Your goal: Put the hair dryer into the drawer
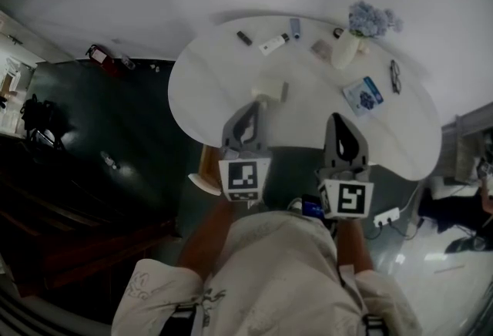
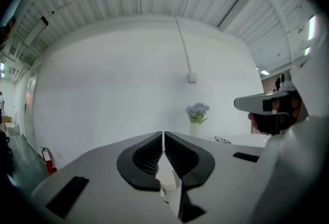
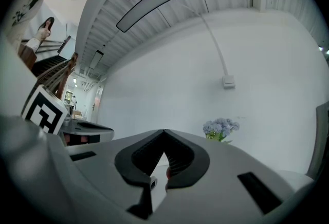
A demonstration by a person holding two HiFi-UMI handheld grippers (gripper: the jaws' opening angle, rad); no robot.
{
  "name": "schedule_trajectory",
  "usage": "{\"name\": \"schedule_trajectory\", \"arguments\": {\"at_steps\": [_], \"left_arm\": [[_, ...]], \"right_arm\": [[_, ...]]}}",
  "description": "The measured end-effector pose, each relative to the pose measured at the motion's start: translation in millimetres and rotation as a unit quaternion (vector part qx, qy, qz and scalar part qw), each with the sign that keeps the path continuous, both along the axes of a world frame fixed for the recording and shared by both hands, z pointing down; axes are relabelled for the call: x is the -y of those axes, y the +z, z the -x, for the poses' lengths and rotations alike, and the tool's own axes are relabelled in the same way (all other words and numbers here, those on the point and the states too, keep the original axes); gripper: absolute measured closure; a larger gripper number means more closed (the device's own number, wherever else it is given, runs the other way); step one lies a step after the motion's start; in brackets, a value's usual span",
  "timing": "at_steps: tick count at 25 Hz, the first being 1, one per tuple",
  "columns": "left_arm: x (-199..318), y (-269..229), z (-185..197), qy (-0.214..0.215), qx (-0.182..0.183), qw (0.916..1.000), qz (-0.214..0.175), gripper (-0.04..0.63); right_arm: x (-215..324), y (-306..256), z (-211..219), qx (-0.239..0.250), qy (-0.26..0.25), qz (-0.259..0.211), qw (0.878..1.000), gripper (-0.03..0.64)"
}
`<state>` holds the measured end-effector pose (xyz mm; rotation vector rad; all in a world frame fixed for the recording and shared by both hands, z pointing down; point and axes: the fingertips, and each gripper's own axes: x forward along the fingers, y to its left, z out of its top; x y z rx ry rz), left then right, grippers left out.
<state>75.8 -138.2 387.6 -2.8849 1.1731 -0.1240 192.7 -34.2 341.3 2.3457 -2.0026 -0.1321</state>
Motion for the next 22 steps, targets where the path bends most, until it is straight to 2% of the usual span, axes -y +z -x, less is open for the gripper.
{"name": "schedule_trajectory", "arguments": {"at_steps": [1,3,13,22], "left_arm": [[2.3,10.0,-1.2,0.002,0.017,0.9998,0.006,0.575],[5.8,27.6,-3.0,0.006,0.044,0.9985,0.031,0.479],[14.0,82.0,-9.8,0.001,0.087,0.9916,0.096,0.384],[26.1,143.5,-12.8,-0.011,0.135,0.9764,0.169,0.328]], "right_arm": [[-0.4,1.2,-0.1,0.0,0.0,0.001,1.0,0.614],[-0.3,3.1,-0.7,0.0,0.001,0.005,1.0,0.614],[1.7,10.4,-3.0,-0.003,0.001,0.019,1.0,0.614],[1.2,15.4,-2.0,0.001,-0.003,0.025,1.0,0.614]]}}
